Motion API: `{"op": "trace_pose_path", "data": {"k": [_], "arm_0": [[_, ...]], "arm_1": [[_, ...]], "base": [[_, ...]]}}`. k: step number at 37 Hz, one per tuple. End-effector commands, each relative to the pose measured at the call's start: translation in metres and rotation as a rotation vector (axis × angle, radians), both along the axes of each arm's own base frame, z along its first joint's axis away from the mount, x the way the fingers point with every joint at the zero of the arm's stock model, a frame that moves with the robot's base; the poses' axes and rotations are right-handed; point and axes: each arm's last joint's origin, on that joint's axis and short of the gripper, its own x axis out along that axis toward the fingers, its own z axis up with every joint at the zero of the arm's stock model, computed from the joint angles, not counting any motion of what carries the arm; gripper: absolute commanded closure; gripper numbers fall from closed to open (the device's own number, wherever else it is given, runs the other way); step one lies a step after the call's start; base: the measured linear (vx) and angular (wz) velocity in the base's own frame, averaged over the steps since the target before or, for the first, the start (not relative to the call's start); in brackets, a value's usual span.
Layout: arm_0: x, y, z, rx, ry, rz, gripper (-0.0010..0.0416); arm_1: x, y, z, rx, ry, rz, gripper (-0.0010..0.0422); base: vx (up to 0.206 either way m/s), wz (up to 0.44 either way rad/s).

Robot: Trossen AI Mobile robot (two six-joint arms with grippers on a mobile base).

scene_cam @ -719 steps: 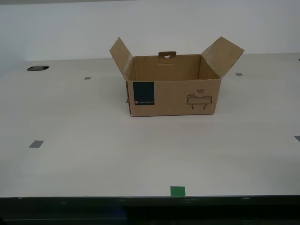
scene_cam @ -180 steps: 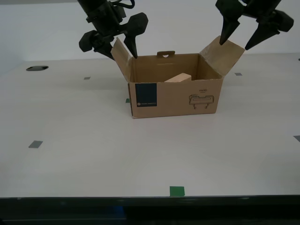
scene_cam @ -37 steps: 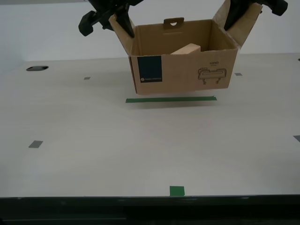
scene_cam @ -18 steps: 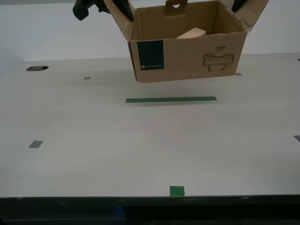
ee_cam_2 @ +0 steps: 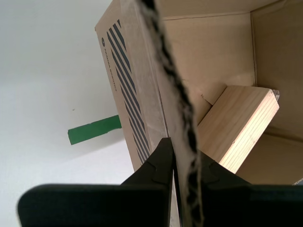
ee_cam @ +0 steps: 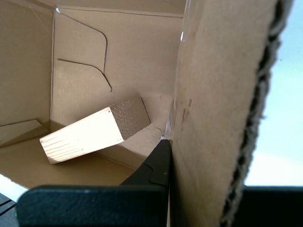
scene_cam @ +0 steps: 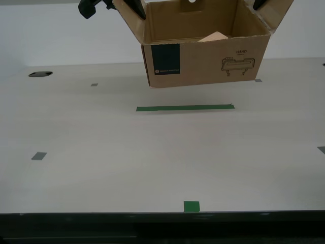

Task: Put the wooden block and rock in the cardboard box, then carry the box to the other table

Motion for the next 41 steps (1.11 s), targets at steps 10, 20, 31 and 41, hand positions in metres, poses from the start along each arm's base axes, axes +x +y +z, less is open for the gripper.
{"op": "trace_pose_path", "data": {"k": [10, 20, 31, 41], "arm_0": [[0.000, 0.001, 0.001, -0.005, -0.003, -0.001, 0.0407], [0.004, 0.001, 0.001, 0.001, -0.039, -0.001, 0.0407], [0.005, 0.001, 0.001, 0.008, -0.040, -0.012, 0.0407], [0.004, 0.001, 0.001, 0.009, -0.028, -0.017, 0.0406]], "arm_1": [[0.000, 0.000, 0.001, 0.000, -0.004, -0.004, 0.0413], [0.003, -0.001, 0.003, -0.023, -0.036, 0.016, 0.0413], [0.004, -0.003, 0.009, -0.051, -0.034, 0.042, 0.0413], [0.005, -0.005, 0.019, -0.055, -0.087, 0.003, 0.0413]], "base": [[-0.019, -0.001], [-0.122, -0.049], [-0.162, -0.083], [-0.112, -0.041]]}}
